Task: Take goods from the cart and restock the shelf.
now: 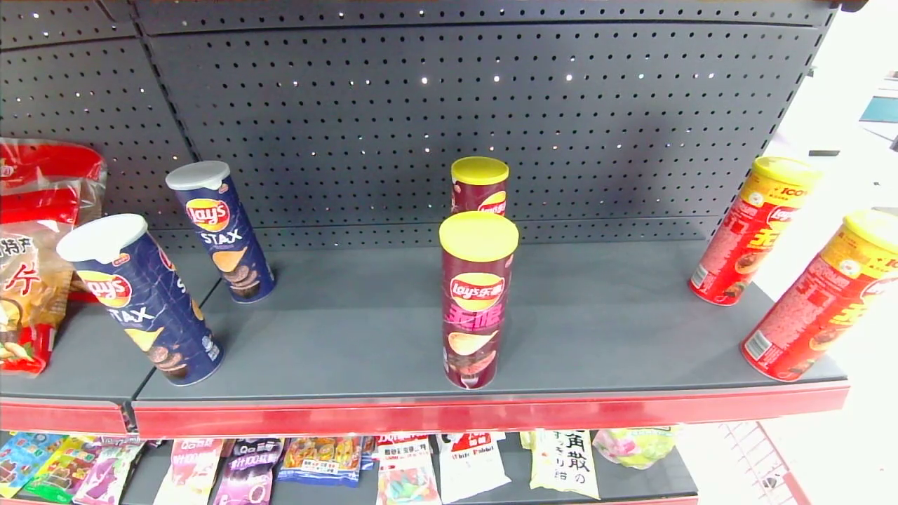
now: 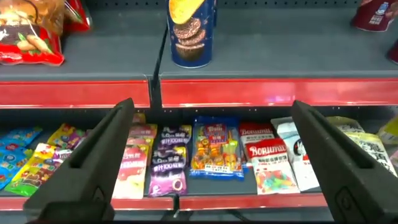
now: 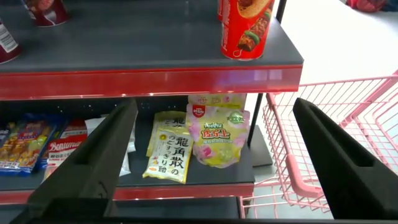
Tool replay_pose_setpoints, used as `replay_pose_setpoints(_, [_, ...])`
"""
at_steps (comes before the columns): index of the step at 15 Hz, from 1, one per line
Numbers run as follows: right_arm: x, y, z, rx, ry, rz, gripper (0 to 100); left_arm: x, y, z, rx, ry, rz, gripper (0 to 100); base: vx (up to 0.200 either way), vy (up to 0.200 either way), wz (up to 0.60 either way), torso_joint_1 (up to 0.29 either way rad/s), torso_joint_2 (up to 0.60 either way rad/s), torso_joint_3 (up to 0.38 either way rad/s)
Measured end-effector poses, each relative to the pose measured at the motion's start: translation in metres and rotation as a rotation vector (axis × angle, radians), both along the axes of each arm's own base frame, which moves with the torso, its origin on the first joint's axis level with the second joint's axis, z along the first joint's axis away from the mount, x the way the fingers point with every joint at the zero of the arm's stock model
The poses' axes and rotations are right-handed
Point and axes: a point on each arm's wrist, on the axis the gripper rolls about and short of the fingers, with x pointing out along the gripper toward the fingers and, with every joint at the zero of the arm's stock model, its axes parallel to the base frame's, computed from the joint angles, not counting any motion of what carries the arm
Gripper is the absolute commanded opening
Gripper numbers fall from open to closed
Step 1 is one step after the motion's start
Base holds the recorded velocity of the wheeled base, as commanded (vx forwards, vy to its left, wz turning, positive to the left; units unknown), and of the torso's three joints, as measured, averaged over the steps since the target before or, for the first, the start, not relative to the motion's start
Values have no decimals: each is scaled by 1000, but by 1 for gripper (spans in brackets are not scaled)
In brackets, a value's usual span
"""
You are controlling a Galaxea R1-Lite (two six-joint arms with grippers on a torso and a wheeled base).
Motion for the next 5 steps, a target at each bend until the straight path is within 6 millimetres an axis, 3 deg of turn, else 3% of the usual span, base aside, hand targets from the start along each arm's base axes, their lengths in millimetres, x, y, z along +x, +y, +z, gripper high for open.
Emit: replay_pose_setpoints(5, [0, 0, 0, 0, 0, 0, 100, -1, 0, 0, 1, -9, 1, 100, 0, 0, 0, 0, 0, 0])
